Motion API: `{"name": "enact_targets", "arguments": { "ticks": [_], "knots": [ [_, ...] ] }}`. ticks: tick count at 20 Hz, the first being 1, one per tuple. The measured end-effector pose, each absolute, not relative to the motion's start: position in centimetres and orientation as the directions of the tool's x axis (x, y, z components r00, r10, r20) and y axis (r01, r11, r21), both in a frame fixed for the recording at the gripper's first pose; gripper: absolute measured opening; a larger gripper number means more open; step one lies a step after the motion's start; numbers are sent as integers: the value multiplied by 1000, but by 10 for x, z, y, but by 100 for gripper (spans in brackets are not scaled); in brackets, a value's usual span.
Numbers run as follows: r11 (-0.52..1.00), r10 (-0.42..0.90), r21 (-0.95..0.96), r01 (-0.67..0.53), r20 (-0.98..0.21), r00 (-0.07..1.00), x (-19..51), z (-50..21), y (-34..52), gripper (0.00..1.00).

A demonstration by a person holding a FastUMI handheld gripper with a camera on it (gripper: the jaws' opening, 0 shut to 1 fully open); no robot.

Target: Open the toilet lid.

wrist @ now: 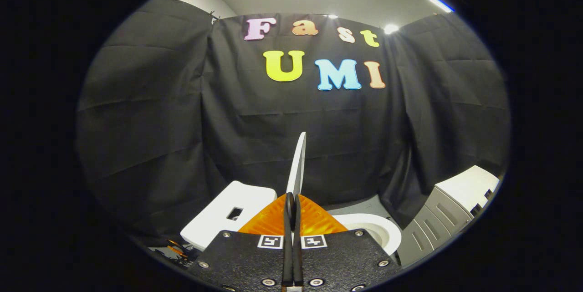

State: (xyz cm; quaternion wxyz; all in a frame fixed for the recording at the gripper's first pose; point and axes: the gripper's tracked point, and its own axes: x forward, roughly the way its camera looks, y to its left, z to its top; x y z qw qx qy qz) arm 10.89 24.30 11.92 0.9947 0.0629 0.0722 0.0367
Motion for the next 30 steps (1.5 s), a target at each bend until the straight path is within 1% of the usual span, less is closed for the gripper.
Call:
{"name": "enact_targets", "arguments": {
  "ticks": [8,13,18,22,25,30],
  "knots": [
    [985,138,120,-124,-123,983,108,123,284,0],
    [978,196,92,-186,-117,974,107,120,319,0],
    [968,244,92,-234,-125,962,106,117,343,0],
    [961,274,72,-267,-110,956,109,115,356,0],
    [949,309,97,-299,-110,945,112,113,368,0],
    [904,414,170,-392,-115,903,118,110,394,0]
  ]
}}
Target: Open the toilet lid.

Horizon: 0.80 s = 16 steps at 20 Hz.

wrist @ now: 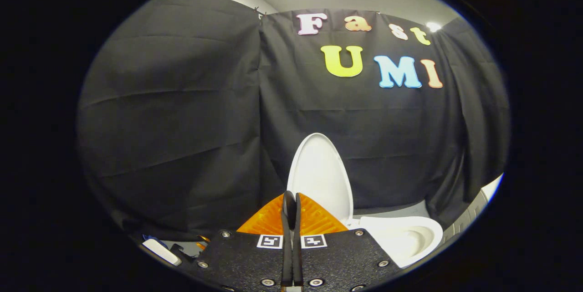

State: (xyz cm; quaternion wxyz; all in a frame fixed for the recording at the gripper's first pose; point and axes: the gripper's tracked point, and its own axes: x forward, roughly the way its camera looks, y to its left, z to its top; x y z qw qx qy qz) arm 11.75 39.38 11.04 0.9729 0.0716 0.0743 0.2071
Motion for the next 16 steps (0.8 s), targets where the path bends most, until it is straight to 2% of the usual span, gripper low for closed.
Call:
{"name": "enact_targets", "arguments": {
  "ticks": [4,6,7,10,13,16],
  "knots": [
    [903,416,167,-395,-117,902,117,113,394,1],
    [907,408,151,-393,-94,908,113,116,388,5],
    [898,426,158,-410,-85,901,110,116,389,13],
    [860,475,229,-456,-33,879,102,117,389,54],
    [865,462,202,-459,35,886,91,143,365,94],
    [875,435,185,-447,104,894,80,160,329,94]
  ]
}}
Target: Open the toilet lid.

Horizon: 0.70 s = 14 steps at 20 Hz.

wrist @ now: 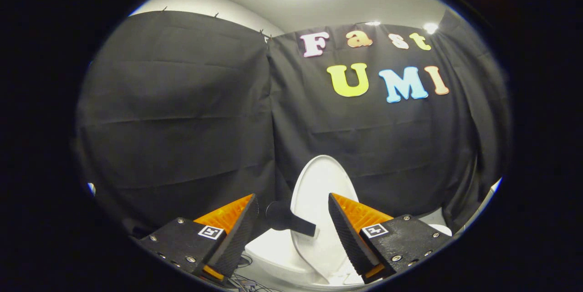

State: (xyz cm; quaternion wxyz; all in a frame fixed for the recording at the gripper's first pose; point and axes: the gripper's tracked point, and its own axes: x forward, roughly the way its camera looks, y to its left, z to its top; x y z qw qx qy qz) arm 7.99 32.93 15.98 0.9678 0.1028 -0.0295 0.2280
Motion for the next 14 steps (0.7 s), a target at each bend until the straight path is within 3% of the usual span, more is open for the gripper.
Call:
{"name": "enact_targets", "arguments": {
  "ticks": [14],
  "knots": [
    [969,216,81,-232,175,961,40,163,155,94]
  ]
}}
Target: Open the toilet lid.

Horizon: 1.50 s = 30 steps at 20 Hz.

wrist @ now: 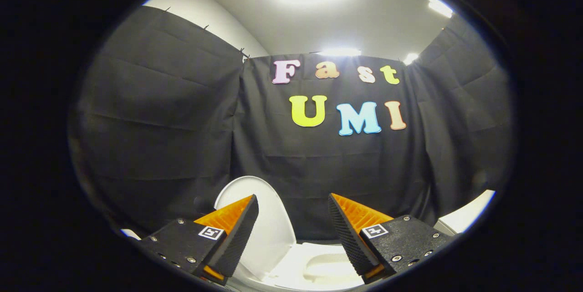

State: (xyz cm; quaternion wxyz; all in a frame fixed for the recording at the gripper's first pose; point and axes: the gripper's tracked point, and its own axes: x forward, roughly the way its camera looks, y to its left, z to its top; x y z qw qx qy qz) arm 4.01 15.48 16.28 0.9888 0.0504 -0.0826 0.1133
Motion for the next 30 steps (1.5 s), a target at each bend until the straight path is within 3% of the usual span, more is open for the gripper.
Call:
{"name": "enact_targets", "arguments": {
  "ticks": [14,30],
  "knots": [
    [993,35,107,-45,96,995,7,63,57,94],
    [995,-17,97,13,32,999,-2,5,43,93]
  ]
}}
